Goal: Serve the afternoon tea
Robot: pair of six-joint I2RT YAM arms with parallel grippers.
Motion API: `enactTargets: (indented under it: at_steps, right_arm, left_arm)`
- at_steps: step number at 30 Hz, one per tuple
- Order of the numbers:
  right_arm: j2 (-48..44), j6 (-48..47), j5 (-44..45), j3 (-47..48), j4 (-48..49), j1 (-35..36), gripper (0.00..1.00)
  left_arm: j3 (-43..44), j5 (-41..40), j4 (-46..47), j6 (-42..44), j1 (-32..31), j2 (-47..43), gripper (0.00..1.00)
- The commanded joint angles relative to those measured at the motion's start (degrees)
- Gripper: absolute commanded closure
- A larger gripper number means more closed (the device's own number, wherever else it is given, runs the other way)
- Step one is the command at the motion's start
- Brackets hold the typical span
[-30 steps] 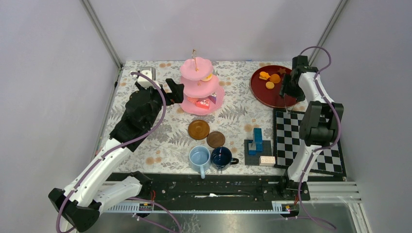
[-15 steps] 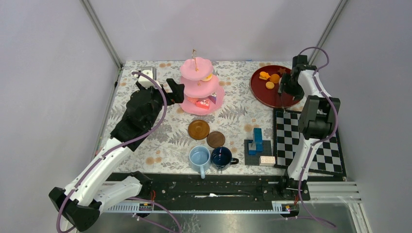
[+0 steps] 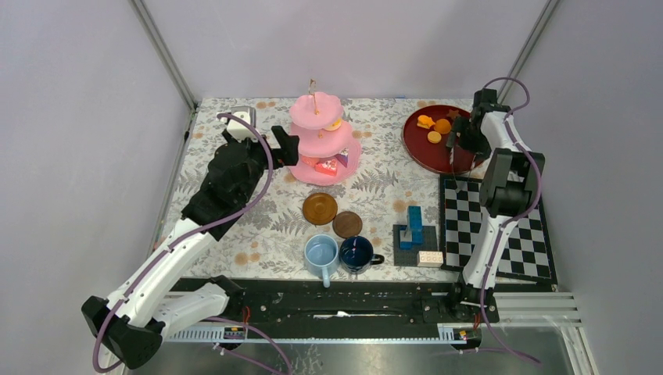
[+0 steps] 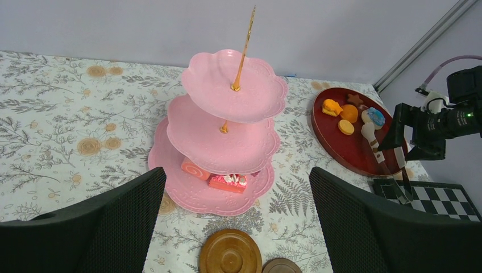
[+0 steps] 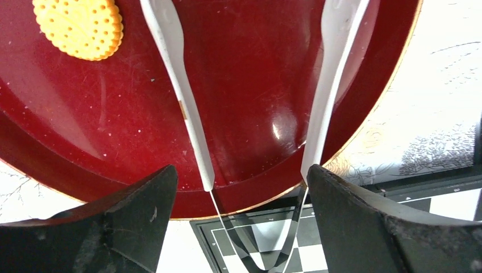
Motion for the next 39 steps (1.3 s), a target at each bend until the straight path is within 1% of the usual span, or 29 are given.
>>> enactTargets:
  at_steps: [1,3,9,14,18,26,29,35,39]
  right_arm:
    - [-5.9,-0.2,-2.3,-4.2,2.8,0.0,0.05]
    - [-8.6,-0.1,-1.2,-7.3,4.5,0.0,0.01]
    - [-12.1,0.1,0.8,-12.6,6.1,0.0,0.00]
    - [-16.1,0.8,-2.7,-17.3,10.3,0.0,0.00]
    - [-15.5,3.0,0.4,-16.5,7.0,0.0,0.00]
    - [-15.7,4.6,2.1,-22.1,10.2,0.1,0.01]
    - [-15.2,4.3,2.8,-22.8,11.0,0.1,0.04]
    - [-13.0,4.3,2.8,-22.4,12.7,0.1,0.18]
    - [-11.5,4.3,2.8,-21.5,12.6,0.1,0.24]
  left_arm:
    - [-0.2,1.5,2.7,-0.3,0.0,0.4,0.01]
    - [-0.2,1.7,2.7,-0.4,0.0,0.5,0.01]
    - [-0.3,2.0,2.9,-0.6,-0.1,0.4,0.01]
    - [-0.4,2.1,2.8,-0.7,0.0,0.4,0.01]
    - [-0.4,2.4,2.9,-0.8,0.0,0.3,0.01]
    - [-0.4,2.4,2.9,-0.9,-0.1,0.4,0.01]
    - [-0.4,2.5,3.0,-0.9,-0.1,0.5,0.01]
    - [-0.4,2.5,2.9,-0.9,-0.1,0.7,0.01]
    - [-0.4,2.4,3.0,-0.8,-0.1,0.9,0.01]
